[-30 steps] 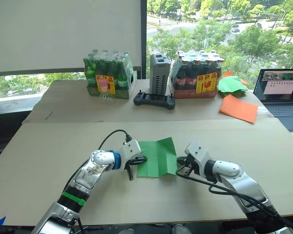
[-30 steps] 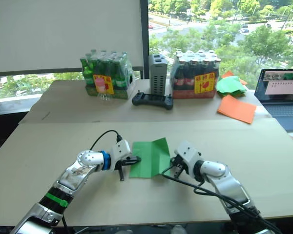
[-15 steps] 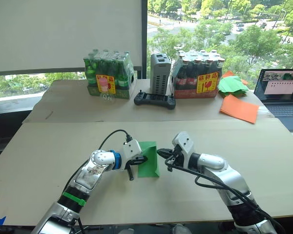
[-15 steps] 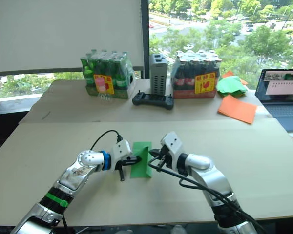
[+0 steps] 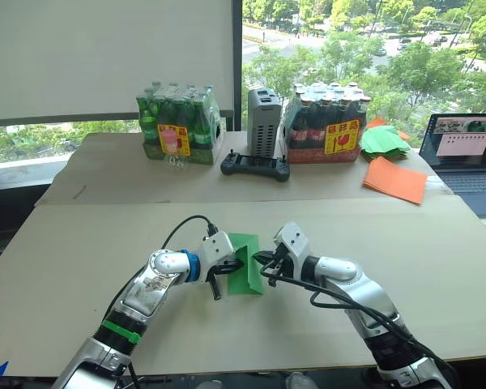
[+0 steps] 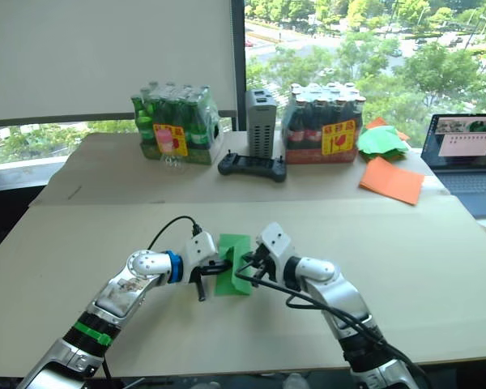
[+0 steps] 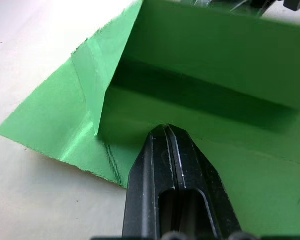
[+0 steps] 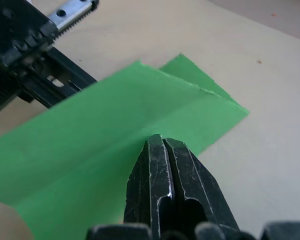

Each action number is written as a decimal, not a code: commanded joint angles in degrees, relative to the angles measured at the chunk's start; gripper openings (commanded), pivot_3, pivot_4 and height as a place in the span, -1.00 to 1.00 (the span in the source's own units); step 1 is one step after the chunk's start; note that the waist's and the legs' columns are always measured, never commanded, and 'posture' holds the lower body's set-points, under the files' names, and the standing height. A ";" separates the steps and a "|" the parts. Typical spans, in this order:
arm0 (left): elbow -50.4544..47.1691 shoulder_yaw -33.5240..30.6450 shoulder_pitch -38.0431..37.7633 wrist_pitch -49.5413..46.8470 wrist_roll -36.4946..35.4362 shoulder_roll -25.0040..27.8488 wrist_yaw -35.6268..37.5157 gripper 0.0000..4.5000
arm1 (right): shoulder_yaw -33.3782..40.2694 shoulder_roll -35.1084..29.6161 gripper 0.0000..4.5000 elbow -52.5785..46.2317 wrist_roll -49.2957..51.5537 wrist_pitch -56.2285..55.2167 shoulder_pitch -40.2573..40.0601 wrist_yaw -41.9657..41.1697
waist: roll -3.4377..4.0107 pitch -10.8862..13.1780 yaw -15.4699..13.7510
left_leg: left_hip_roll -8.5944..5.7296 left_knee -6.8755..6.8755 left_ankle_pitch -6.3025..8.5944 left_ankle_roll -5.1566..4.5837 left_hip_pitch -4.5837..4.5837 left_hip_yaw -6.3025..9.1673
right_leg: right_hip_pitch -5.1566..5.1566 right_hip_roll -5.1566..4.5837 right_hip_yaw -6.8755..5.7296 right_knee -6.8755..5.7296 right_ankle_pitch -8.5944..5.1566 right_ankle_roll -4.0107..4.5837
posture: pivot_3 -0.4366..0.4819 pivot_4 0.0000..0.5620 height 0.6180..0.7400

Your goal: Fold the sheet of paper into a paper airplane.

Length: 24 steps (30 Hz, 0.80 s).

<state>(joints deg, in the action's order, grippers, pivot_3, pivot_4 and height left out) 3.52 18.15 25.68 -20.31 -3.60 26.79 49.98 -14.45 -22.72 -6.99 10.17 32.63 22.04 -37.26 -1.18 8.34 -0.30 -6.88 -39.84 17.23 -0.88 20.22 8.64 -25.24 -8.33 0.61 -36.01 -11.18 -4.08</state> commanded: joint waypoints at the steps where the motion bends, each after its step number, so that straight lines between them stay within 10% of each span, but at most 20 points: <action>1: 0.60 -0.38 -0.13 -1.67 0.60 -0.10 -0.70 -1.00 | 0.57 -0.19 -0.99 -0.80 -0.32 -2.63 1.30 -1.00 | 0.00 0.00 0.00 | 0.00 0.00 0.00 0.00 0.00 0.00 | 0.00 0.00 0.00 0.00 0.00 0.00 | -0.05 -0.47 0.45; 24: -5.52 -8.40 -1.33 -8.21 -3.22 3.75 -0.84 -1.00 | -7.13 9.81 -0.99 16.59 -9.23 -5.21 8.79 0.86 | 0.01 -0.01 1.55 | 0.03 0.03 -0.03 0.06 0.01 0.00 | -0.14 0.05 0.05 -0.09 0.01 0.02 | -0.05 -0.47 0.45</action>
<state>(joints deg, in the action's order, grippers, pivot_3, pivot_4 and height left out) 0.62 12.02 24.18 -28.05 -5.83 29.50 48.97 -20.47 -13.35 7.81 2.13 26.99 30.87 -36.76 -1.16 8.33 1.25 -6.84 -39.81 17.19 -0.81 20.24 8.64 -25.39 -8.27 0.65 -36.11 -11.17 -4.06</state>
